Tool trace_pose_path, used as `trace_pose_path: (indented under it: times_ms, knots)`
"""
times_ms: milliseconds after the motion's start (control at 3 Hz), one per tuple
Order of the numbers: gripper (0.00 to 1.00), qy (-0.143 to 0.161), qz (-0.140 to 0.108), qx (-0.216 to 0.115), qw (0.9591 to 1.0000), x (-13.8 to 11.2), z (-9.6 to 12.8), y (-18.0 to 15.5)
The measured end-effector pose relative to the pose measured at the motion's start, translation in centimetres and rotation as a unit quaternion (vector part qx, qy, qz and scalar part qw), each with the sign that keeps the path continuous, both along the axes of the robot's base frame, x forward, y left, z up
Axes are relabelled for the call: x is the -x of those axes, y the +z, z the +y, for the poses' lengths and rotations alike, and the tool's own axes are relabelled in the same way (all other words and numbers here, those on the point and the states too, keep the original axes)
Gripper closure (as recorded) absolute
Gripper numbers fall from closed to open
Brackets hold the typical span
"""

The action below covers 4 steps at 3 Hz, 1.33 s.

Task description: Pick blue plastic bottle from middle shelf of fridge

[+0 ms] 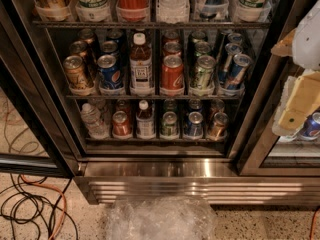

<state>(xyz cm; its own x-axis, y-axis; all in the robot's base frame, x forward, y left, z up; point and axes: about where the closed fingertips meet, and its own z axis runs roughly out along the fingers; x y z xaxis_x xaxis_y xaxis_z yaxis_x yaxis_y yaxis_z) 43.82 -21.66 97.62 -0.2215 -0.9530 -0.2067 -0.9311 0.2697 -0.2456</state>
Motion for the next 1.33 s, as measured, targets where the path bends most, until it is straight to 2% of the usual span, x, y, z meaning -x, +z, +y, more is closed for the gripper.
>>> trace_pose_path:
  times_ms: [333,667,1000,1333]
  knots:
    - [0.0,0.0,-0.002,0.0,1.0,0.0,0.0,0.1]
    - [0.0,-0.034,-0.006,-0.045,0.9984,0.0,0.2,-0.2]
    - [0.0,-0.075,-0.004,-0.124,0.9894,0.4,2.4,-1.3]
    - [0.0,-0.08,-0.001,-0.149,0.9856,0.6,3.8,-1.4]
